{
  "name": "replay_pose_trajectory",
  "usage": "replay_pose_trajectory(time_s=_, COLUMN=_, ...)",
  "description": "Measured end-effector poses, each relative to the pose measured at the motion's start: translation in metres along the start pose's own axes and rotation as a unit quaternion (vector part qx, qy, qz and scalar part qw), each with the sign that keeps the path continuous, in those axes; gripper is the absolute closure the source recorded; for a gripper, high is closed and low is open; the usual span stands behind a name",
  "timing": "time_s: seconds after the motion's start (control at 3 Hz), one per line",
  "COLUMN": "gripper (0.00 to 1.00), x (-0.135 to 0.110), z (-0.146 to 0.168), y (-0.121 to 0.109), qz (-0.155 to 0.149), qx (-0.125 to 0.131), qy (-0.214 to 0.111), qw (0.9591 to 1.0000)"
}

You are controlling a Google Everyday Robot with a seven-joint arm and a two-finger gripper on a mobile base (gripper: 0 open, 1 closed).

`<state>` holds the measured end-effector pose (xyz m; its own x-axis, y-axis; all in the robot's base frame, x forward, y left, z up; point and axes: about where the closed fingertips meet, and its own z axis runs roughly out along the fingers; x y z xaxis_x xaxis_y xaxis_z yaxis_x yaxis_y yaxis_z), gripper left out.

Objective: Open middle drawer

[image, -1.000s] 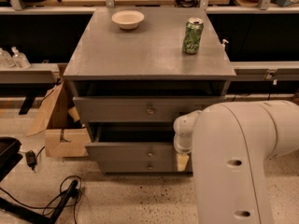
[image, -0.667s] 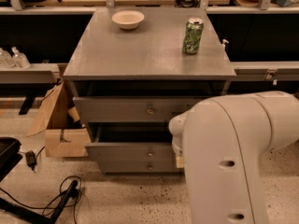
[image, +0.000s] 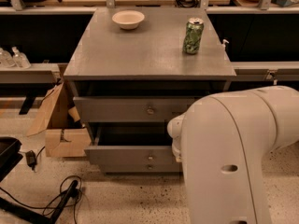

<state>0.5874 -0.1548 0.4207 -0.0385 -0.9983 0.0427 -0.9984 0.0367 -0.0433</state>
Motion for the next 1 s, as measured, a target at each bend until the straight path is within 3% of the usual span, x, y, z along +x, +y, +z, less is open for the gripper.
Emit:
replay_pose_trajectory(time_s=0.67, gripper=0.98, x=0.0, z=-0.0002, y=0.0, qz=0.0, qx=0.0, qy=0.0, qw=1.0)
replay_pose_trajectory(time_s=1.0, gripper=0.74, x=0.0001, z=-0.0008, y=0.0, qz=0.0, qx=0.0, qy=0.0, qw=1.0)
